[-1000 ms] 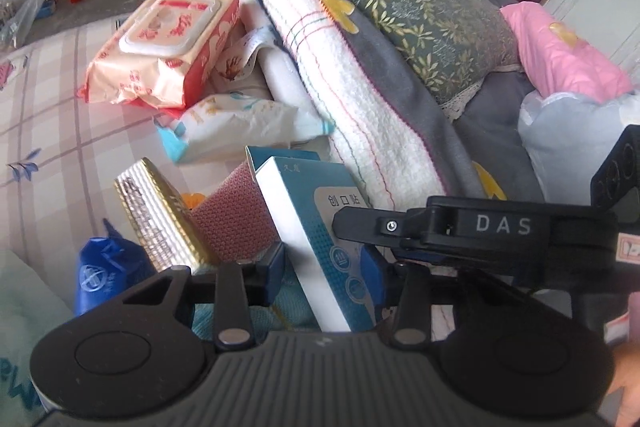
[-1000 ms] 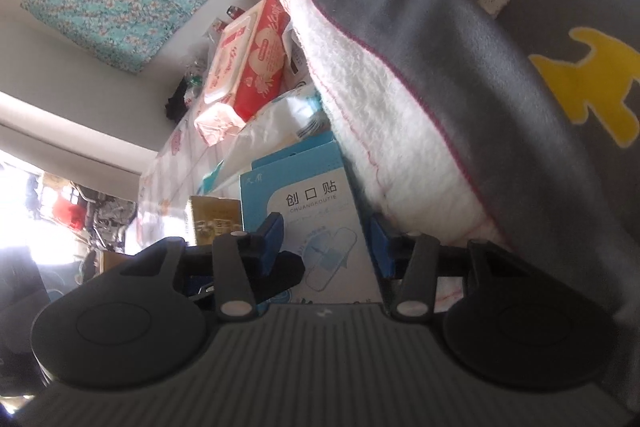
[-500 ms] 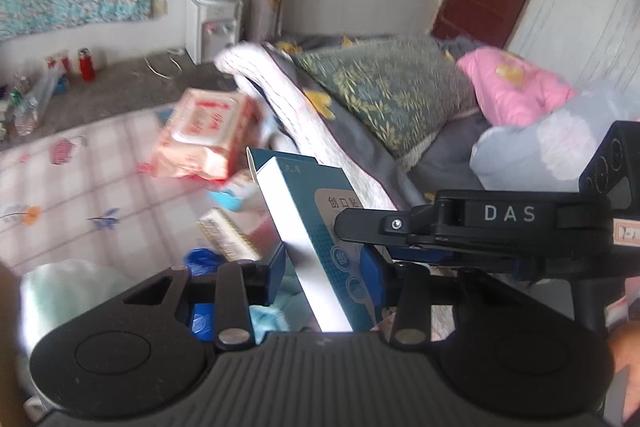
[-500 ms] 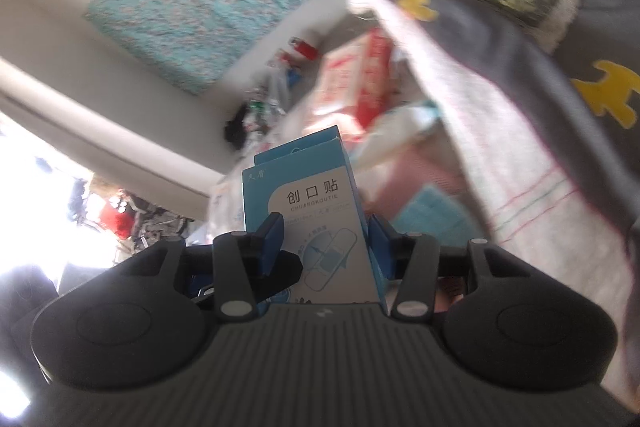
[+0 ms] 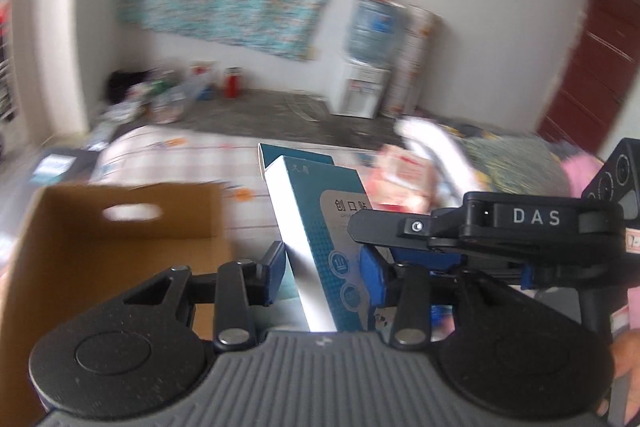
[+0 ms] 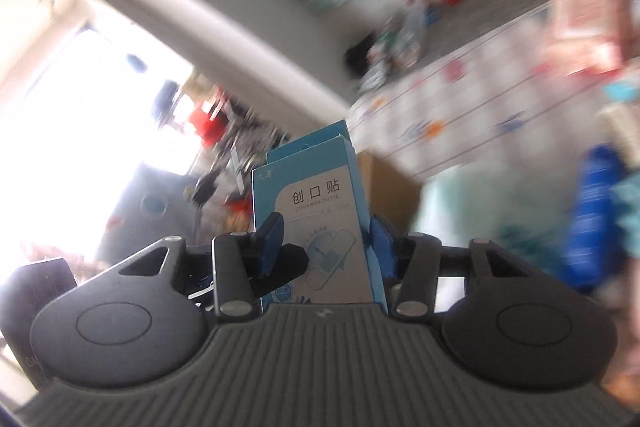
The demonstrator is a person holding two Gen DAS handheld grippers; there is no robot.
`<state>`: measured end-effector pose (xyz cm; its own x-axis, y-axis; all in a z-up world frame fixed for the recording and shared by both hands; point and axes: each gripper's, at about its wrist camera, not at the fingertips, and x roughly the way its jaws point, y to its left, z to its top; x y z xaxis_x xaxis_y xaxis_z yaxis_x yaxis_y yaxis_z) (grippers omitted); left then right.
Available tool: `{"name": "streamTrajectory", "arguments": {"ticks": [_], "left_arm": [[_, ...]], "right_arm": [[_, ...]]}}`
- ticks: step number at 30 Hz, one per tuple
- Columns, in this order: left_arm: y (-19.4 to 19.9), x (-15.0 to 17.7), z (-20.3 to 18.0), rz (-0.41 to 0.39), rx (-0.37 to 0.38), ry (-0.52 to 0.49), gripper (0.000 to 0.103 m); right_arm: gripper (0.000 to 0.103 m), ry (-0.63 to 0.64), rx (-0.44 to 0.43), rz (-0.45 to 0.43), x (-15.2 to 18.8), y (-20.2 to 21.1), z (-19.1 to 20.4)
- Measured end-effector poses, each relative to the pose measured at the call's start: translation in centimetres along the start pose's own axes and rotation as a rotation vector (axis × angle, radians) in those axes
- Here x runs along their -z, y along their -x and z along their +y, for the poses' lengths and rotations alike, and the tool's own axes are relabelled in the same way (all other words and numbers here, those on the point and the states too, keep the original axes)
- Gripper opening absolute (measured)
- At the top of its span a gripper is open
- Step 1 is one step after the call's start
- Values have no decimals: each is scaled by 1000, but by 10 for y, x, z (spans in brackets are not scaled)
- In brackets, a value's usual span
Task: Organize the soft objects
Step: 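Carry the bandage box with the left tool into the cardboard box and release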
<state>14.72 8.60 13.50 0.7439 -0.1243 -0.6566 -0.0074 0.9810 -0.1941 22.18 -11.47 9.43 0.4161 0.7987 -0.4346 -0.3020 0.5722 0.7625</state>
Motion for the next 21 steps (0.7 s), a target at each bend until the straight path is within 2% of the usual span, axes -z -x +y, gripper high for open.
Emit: {"name": "streamTrajectory", "arguments": {"ticks": [5, 9, 14, 18, 21], "left_arm": [[-2, 6, 70, 24, -81, 93, 42], [-24, 5, 104, 65, -97, 135, 42], [-65, 2, 136, 126, -84, 165, 42], [-104, 7, 160, 217, -37, 204, 43], [-137, 10, 173, 282, -44, 220, 39]], "right_arm": [[48, 17, -5, 104, 16, -69, 43], [48, 21, 39, 148, 25, -111, 59], [48, 12, 118, 161, 20, -160, 45], [50, 17, 194, 166, 9, -192, 22], [49, 8, 168, 162, 4, -198, 11]]}}
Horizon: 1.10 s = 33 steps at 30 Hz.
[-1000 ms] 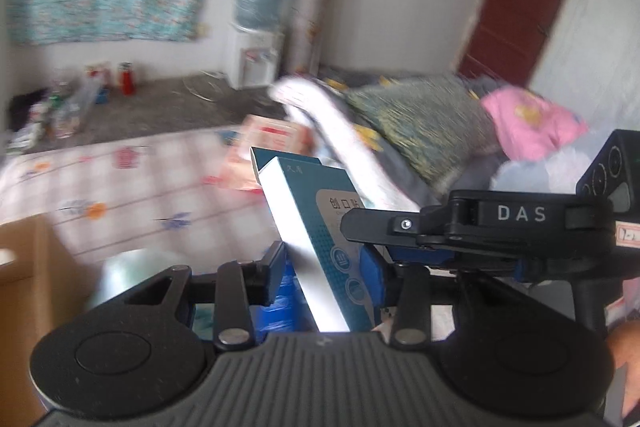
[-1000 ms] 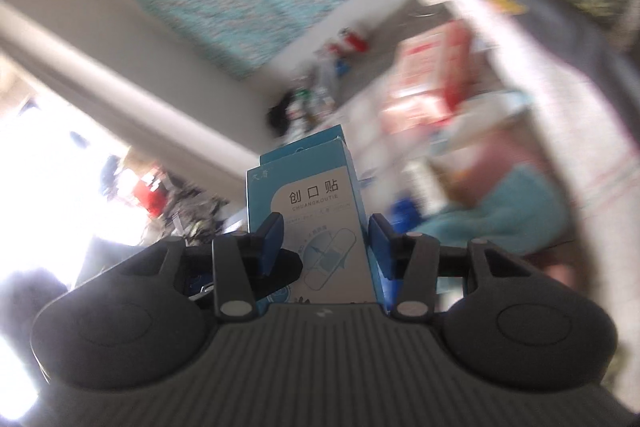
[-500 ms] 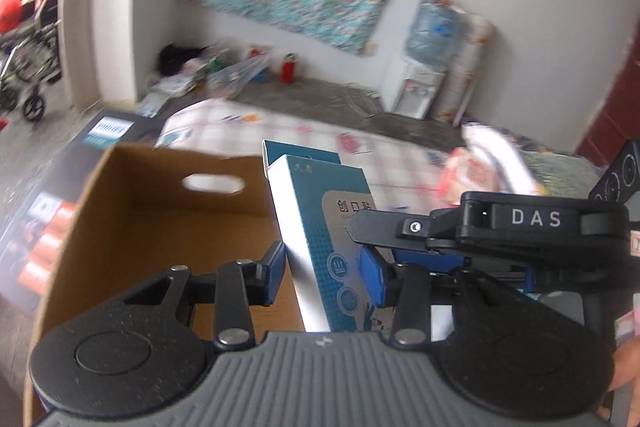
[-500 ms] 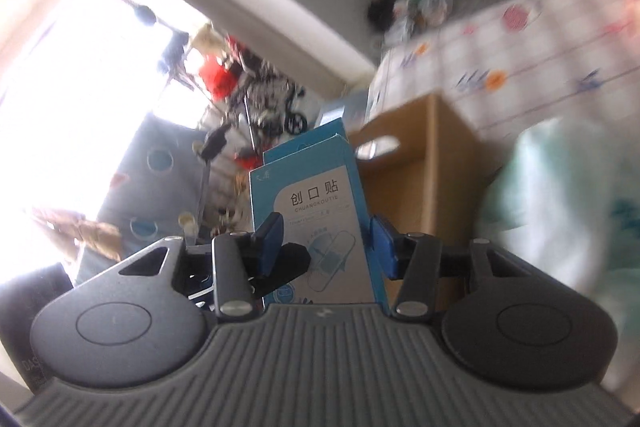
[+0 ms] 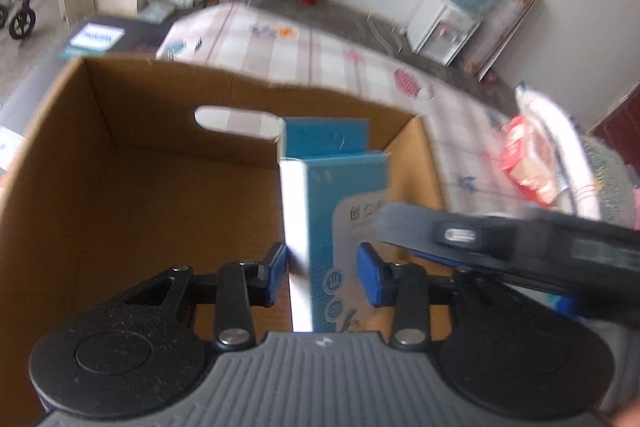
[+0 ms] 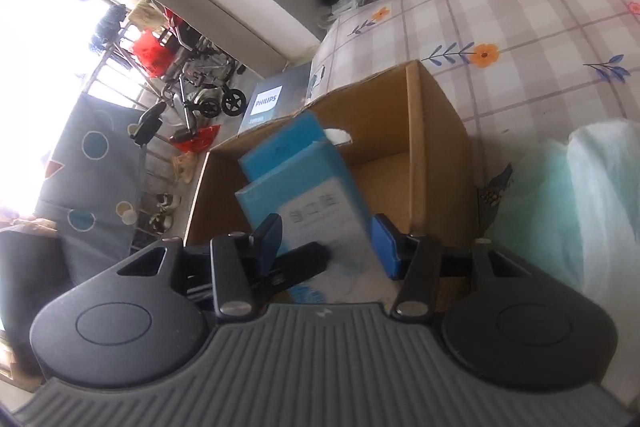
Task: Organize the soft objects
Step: 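Carry the bandage box with the left tool into the cardboard box and release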
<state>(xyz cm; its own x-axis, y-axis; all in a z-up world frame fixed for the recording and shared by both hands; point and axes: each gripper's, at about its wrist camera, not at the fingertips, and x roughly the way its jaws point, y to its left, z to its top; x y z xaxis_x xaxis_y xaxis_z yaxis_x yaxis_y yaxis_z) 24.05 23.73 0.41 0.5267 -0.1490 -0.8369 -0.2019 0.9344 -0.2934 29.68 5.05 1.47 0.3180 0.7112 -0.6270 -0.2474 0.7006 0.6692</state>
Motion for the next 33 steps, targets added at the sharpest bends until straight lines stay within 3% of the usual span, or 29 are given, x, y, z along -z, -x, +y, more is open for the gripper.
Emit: {"name": "streamTrajectory", "arguments": {"ticks": [5, 12, 24, 28, 31, 33], "left_arm": [[-35, 2, 14, 82, -49, 28, 39], [-54, 3, 22, 127, -128, 37, 41], [-67, -11, 5, 50, -133, 101, 37], [-67, -8, 9, 43, -76, 138, 35], [-53, -2, 9, 61, -54, 92, 36], [-43, 4, 9, 84, -90, 14, 37]], "right_arm": [[49, 30, -44, -30, -3, 17, -5], [49, 8, -97, -81, 0, 57, -31], [49, -89, -84, -108, 7, 79, -80], [49, -101, -81, -110, 9, 83, -86], [50, -97, -83, -114, 12, 89, -87], [50, -90, -82, -119, 13, 94, -87]]}}
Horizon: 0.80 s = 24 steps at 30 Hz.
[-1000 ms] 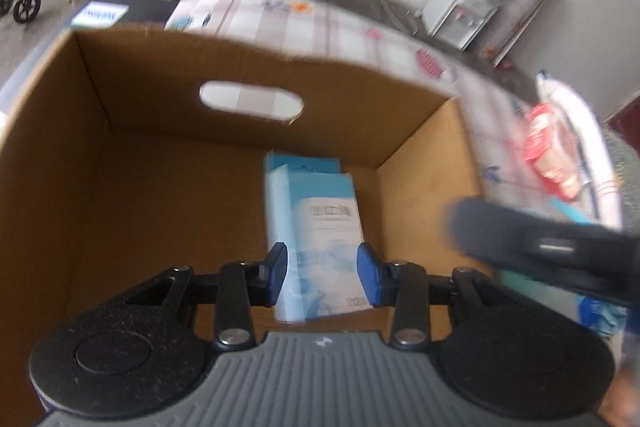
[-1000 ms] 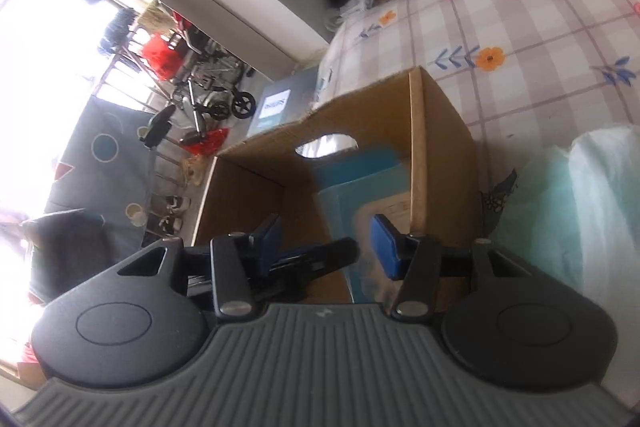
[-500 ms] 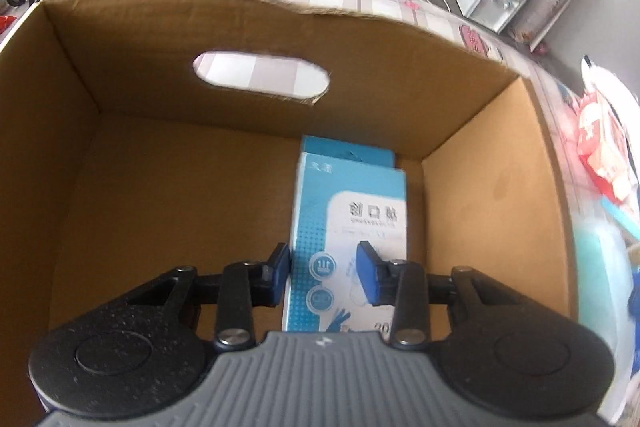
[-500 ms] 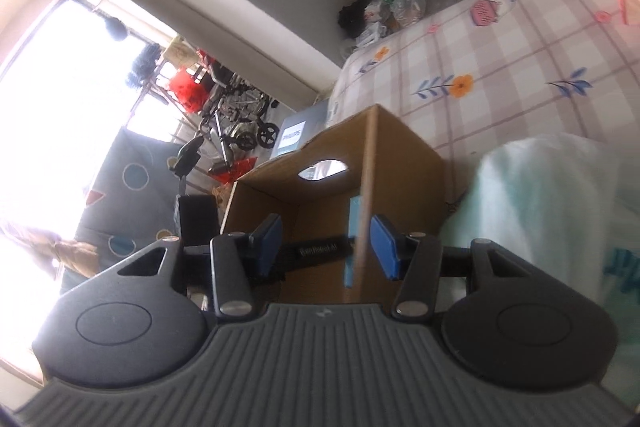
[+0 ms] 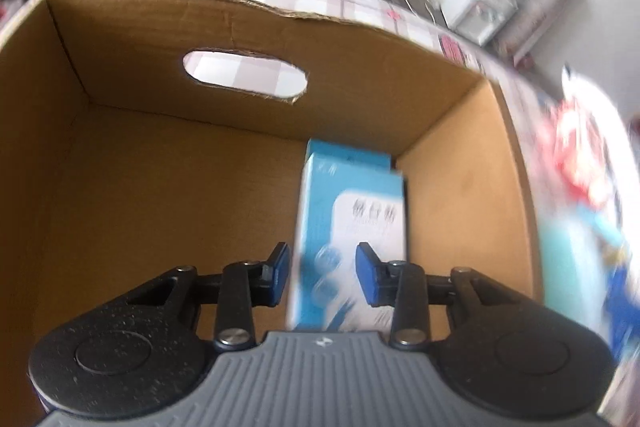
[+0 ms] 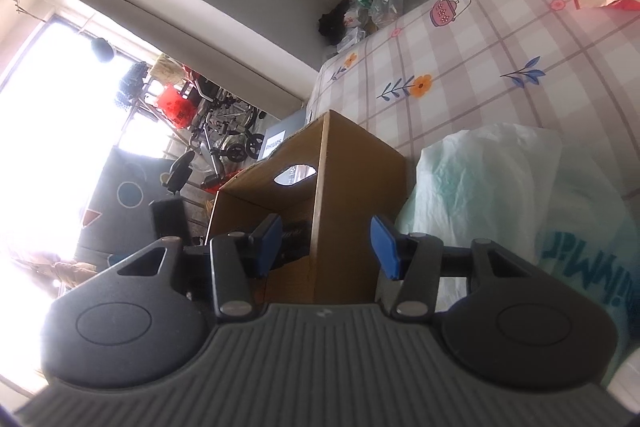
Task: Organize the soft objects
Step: 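Carry the bandage box with the left tool into the cardboard box and release, then reach the left tool to the white cotton swab pack and grasp it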
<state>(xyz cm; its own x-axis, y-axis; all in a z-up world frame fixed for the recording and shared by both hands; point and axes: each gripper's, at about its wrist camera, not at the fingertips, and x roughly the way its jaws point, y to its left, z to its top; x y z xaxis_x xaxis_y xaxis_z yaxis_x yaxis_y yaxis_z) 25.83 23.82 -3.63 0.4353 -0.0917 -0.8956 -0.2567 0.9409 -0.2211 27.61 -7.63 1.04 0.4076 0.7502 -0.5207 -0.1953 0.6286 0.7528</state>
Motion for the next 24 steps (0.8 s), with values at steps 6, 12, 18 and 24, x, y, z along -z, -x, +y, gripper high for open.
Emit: {"name": "streamTrajectory", "arguments": {"ticks": [6, 12, 18, 24], "left_arm": [[0, 23, -8, 125, -23, -163, 37], [-16, 27, -22, 115, -42, -170, 35], [-5, 32, -24, 110, -56, -157, 57], [28, 31, -23, 32, -130, -148, 75]], "right_arm": [[51, -12, 6, -16, -1, 6, -5], [51, -20, 9, -29, 7, 17, -6], [53, -33, 49, -48, 14, 35, -18], [55, -17, 98, -68, 19, 59, -35]]}}
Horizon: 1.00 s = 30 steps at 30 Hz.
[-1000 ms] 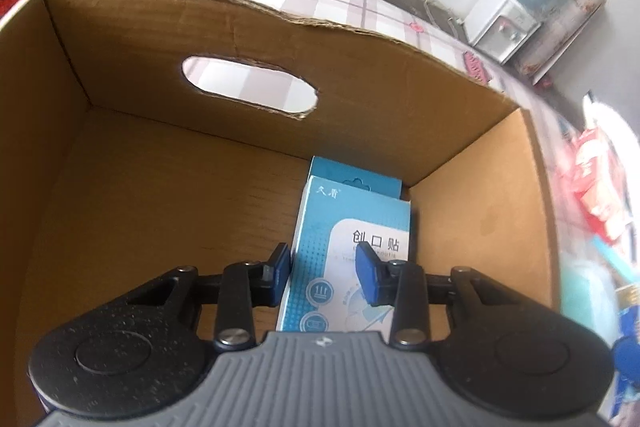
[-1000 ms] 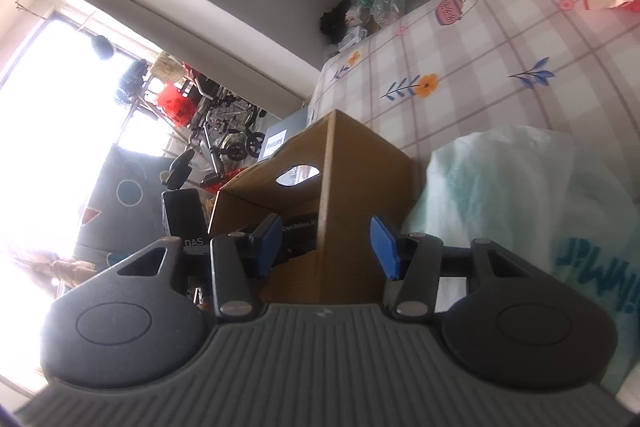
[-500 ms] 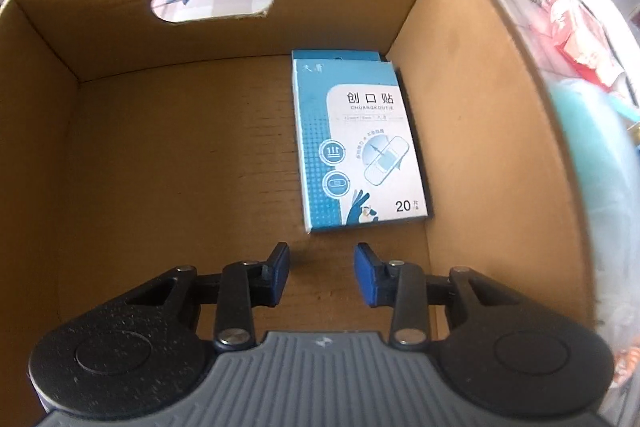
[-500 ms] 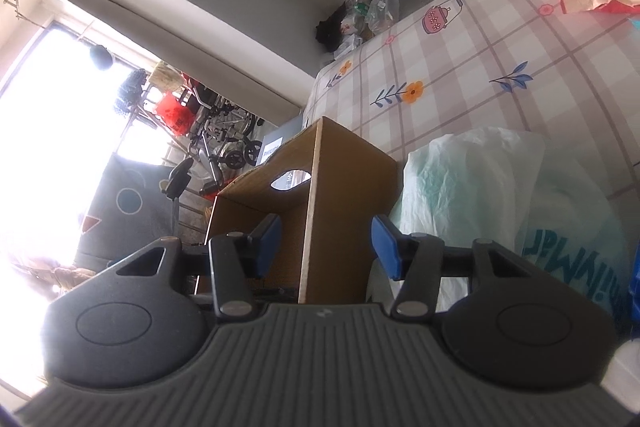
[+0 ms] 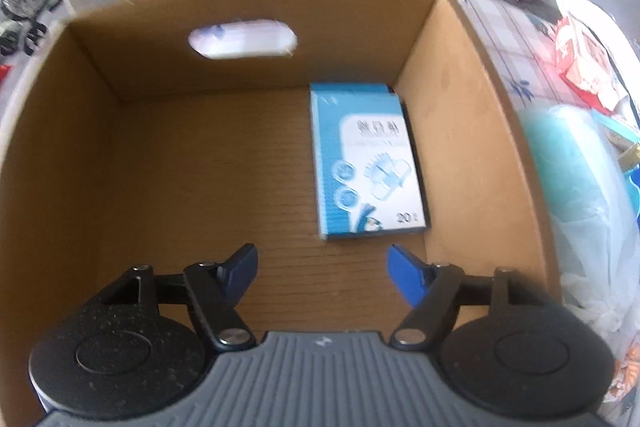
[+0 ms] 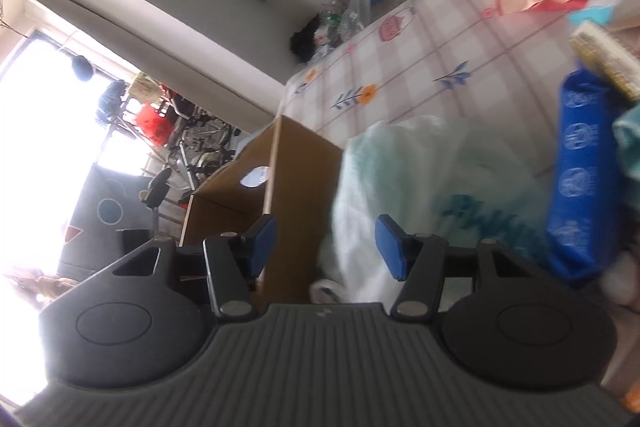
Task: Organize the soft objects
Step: 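Reach the left tool to the white cotton swab pack and grasp it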
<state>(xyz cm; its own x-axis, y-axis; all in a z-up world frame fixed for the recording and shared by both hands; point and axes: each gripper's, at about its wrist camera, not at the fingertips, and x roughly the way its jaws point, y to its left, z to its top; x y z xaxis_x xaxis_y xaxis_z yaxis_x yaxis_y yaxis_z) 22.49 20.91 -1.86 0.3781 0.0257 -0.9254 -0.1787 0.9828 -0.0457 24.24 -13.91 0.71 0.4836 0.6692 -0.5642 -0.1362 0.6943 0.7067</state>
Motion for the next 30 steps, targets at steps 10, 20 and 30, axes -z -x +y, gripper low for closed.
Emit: {"name": "streamTrajectory", "arguments": {"ticks": [10, 20, 30], "left_arm": [[115, -9, -42, -392, 66, -62, 92], [85, -63, -215, -340, 330, -234, 83], [-37, -131, -330, -67, 378, -279, 56]], "right_arm": [[58, 71, 211, -249, -38, 120, -50], [58, -105, 272, -280, -70, 145, -130], [56, -317, 275, -307, -105, 77, -196]]}}
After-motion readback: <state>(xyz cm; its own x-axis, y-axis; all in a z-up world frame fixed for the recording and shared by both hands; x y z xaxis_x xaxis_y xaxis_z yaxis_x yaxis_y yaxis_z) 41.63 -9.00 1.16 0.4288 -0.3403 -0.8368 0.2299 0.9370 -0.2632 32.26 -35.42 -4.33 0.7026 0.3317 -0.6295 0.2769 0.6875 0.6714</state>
